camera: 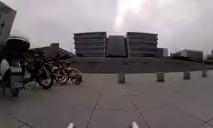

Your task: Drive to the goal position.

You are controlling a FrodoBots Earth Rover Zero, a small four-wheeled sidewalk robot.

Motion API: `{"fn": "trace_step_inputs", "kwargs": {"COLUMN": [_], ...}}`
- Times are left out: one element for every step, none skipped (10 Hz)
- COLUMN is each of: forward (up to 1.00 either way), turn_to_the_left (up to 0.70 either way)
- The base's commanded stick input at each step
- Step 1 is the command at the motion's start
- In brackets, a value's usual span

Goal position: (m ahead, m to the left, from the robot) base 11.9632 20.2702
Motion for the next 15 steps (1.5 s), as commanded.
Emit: {"fn": "trace_step_inputs", "kwargs": {"forward": [0.70,0.70,0.70,0.70,0.70,0.70,0.70,0.70,0.70,0.70,0.70,0.70,0.70,0.70,0.70], "turn_to_the_left": [0.00,0.00,0.00,0.00,0.00,0.00,0.00,0.00,0.00,0.00,0.00,0.00,0.00,0.00,0.00]}}
